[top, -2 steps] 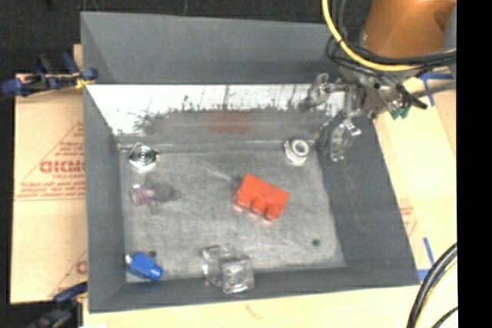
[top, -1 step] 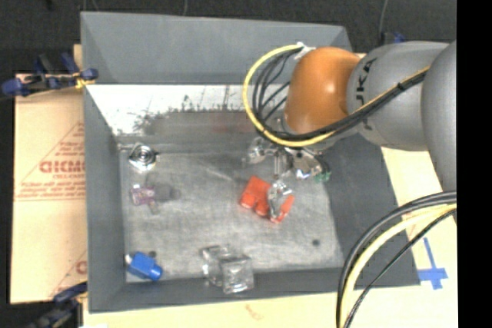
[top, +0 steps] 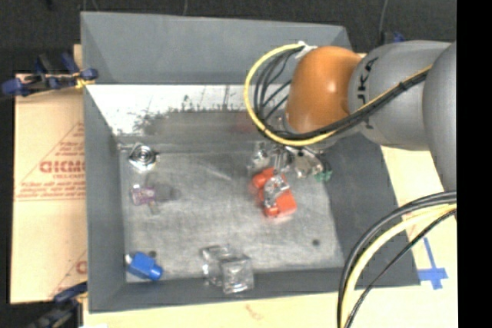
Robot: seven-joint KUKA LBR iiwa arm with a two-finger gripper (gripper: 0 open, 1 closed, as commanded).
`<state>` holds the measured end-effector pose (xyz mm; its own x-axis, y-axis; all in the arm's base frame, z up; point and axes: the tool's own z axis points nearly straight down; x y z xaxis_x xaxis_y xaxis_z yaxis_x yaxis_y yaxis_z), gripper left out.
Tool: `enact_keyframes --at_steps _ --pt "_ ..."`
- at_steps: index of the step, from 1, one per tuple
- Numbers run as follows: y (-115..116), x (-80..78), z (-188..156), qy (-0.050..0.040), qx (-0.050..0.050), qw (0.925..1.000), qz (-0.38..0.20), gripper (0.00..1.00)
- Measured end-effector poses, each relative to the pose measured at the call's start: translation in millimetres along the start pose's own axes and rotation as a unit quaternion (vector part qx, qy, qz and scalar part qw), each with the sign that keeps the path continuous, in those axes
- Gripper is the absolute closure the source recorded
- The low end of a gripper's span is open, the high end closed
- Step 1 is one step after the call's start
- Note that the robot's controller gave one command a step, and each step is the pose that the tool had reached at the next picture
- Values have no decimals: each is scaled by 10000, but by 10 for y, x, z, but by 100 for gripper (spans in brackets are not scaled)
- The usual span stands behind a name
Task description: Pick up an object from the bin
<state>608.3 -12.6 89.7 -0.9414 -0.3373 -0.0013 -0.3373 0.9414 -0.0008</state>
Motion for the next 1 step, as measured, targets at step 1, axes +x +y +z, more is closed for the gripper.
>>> enact_keyframes --at_steps 1 --pt "-365 228 -1751 -35 28 9757 -2189 100"
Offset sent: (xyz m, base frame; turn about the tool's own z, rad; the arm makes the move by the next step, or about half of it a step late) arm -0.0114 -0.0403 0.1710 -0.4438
